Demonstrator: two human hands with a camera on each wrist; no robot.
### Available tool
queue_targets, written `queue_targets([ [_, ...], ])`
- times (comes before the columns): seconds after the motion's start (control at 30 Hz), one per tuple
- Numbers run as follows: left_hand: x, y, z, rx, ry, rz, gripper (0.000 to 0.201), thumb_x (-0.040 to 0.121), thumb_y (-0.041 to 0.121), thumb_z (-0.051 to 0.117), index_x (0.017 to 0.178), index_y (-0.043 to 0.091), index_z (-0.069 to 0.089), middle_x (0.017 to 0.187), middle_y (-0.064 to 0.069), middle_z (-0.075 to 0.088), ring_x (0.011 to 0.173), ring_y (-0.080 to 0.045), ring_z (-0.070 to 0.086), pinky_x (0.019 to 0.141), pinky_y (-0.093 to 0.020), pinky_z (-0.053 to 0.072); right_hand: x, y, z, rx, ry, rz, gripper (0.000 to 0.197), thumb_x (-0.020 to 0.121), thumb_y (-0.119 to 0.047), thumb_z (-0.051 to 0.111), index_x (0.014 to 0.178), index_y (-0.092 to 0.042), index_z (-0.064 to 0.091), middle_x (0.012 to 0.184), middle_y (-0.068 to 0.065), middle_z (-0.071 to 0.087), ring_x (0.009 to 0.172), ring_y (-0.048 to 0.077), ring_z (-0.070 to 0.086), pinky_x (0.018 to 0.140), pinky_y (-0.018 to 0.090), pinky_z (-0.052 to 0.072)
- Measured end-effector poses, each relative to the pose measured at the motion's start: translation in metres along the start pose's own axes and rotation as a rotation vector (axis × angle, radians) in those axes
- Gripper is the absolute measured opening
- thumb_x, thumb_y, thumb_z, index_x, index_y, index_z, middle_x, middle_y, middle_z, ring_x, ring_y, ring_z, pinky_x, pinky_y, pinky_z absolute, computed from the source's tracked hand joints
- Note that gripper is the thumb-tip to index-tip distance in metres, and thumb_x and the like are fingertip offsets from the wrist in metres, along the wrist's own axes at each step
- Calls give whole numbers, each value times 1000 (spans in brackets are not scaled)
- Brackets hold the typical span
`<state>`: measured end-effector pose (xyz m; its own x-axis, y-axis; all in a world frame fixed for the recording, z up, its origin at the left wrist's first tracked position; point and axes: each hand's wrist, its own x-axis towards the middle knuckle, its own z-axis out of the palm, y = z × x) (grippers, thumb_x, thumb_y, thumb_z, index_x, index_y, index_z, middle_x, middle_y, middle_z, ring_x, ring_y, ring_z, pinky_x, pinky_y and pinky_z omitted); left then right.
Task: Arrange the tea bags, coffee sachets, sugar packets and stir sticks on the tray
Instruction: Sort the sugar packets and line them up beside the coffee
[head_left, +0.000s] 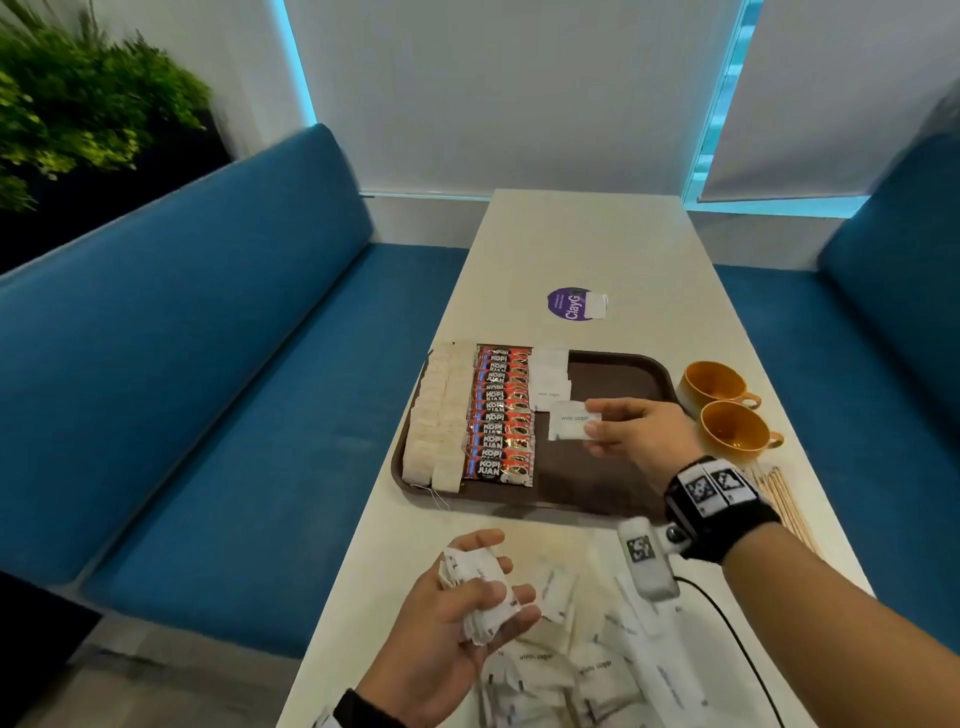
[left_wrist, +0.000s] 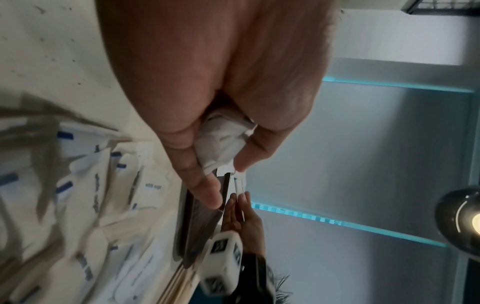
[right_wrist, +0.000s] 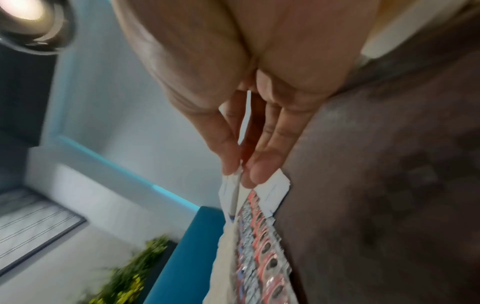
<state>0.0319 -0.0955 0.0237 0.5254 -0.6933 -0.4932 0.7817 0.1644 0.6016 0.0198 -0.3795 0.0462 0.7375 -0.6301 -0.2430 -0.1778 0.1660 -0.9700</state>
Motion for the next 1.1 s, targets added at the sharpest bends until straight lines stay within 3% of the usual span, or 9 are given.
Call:
queue_targets([
  [0.13,8,1,-1,39,44,-33,41,83,-29,53,102,1,75,103,-25,58,80,-49,67,67,-55,62,51,12,1,-28,16,76,30,83,8,76,110,-4,75,105,18,76,82,30,72,70,29,62],
  [0.27,13,6,-7,127,46,-68,50,62,-18,67,110,-2,71,103,-27,60,85,-53,68,69,-58,61,90,28,8,-113,11,68,28,81,8,79,101,-11,78,109,20,75,78,28,73,66,26,62],
  [0.37,18,13,-14,226,36,-55,59,58,-11,69,117,-1,67,102,-27,63,91,-52,71,66,-46,62,109,35,13,-215,2,74,28,79,6,82,97,-14,79,107,16,76,81,28,75,69,27,61],
  [0.47,20,21,-16,309,16,-19,60,57,-8,68,116,0,65,97,-25,65,82,-42,75,59,-31,60,118,37,17,-383,1,68,26,81,1,83,100,-16,79,98,10,76,76,22,76,68,26,62],
  [0.53,20,24,-15,310,-1,-15,59,57,-8,67,115,-1,65,95,-26,64,76,-40,75,56,-29,59,123,38,19,-502,9,56,23,81,-4,84,99,-18,79,90,8,77,79,24,77,71,30,64],
  [0.7,23,23,-14,291,-18,-32,57,58,-9,68,115,-2,65,93,-26,62,78,-45,74,57,-35,60,130,37,24,-736,35,42,18,80,-16,87,95,-25,80,90,-2,74,80,12,69,80,28,59],
  [0.8,26,19,-15,278,-31,-50,57,59,-9,70,115,-2,65,89,-25,64,79,-47,72,59,-40,61,131,33,24,-820,-1,40,19,81,-18,86,97,-26,79,91,-3,72,82,9,66,74,23,52],
  [0.93,25,16,-14,249,-46,-66,58,59,-9,72,116,-2,65,90,-25,64,83,-49,72,61,-43,61,129,29,23,-742,9,65,20,81,-13,86,98,-22,77,88,3,74,75,17,70,79,34,63],
  [1.1,18,13,-15,105,-60,-80,56,57,-13,67,112,-3,71,100,-26,60,90,-58,67,69,-56,61,104,15,16,-661,57,-13,17,84,-14,82,97,-22,76,88,3,73,76,18,70,77,36,64],
])
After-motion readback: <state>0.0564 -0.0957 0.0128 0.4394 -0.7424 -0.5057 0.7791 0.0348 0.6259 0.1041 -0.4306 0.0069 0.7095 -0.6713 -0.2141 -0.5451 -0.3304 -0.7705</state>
